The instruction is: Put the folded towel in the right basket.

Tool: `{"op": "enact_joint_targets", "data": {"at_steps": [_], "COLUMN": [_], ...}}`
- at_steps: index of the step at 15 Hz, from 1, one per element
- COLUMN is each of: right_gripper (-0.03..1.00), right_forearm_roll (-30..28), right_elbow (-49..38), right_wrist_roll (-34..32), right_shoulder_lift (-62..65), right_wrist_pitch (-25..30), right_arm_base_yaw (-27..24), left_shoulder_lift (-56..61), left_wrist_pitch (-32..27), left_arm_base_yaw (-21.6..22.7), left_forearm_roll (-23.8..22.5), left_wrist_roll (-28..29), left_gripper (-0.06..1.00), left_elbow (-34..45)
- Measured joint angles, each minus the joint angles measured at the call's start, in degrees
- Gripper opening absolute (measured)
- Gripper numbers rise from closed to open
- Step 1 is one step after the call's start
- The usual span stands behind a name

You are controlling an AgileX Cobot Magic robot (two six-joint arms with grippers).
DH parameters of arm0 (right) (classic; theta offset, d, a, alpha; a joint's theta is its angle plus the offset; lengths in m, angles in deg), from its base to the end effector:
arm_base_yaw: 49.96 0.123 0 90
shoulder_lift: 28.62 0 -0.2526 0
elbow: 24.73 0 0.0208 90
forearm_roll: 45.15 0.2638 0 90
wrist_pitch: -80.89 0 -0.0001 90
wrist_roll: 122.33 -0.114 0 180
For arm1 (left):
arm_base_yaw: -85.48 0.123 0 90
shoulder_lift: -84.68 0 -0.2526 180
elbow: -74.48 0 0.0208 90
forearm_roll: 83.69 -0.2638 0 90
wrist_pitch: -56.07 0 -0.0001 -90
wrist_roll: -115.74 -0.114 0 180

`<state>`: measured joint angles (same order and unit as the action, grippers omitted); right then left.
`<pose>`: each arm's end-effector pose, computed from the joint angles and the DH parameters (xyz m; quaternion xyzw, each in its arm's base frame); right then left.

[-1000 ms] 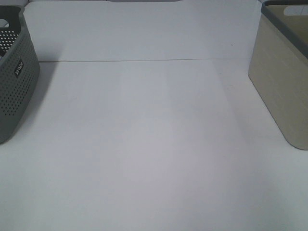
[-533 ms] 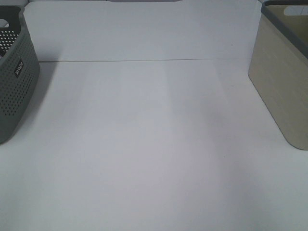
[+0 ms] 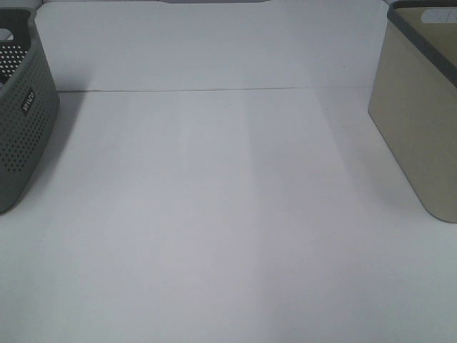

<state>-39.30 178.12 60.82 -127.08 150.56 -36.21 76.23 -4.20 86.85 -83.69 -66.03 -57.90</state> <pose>0.3395 0.0943 0.3653 -0.1375 0.9432 0.0783 0.2920 0.0595 0.0014 0.2740 0.0030 0.8496 0.0144 0.5272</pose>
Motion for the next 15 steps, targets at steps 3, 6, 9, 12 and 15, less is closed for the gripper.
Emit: {"op": "enact_joint_targets", "data": {"at_steps": [3,6,9,12,15], "right_gripper": [0.98,0.98,0.98,0.98,0.98], "right_forearm_roll": [-2.0,-3.0,-3.2,-3.2,-4.5], "right_elbow": [-13.4,-26.2,-37.8,-46.1,-56.3], "right_wrist_roll": [-2.0,-3.2,-3.2,-3.2,-2.6], "right_shoulder_lift": [9.7,20.7,32.7,42.7,55.5], "right_wrist_pitch": [-0.1,-0.1,-0.1,0.0,0.1], "right_arm_base_yaw": [0.5,0.5,0.5,0.5,0.5], "left_shoulder_lift": [0.0,0.0,0.0,0.0,0.0], "left_wrist_pitch": [0.0,0.0,0.0,0.0,0.0], "left_arm_base_yaw": [0.0,0.0,0.0,0.0,0.0], "left_forearm_roll": [0.0,0.0,0.0,0.0,0.0], "left_wrist_roll": [0.0,0.0,0.0,0.0,0.0], "left_gripper": [0.88,0.88,0.88,0.88,0.88], "left_elbow": [0.0,0.0,0.0,0.0,0.0]}}
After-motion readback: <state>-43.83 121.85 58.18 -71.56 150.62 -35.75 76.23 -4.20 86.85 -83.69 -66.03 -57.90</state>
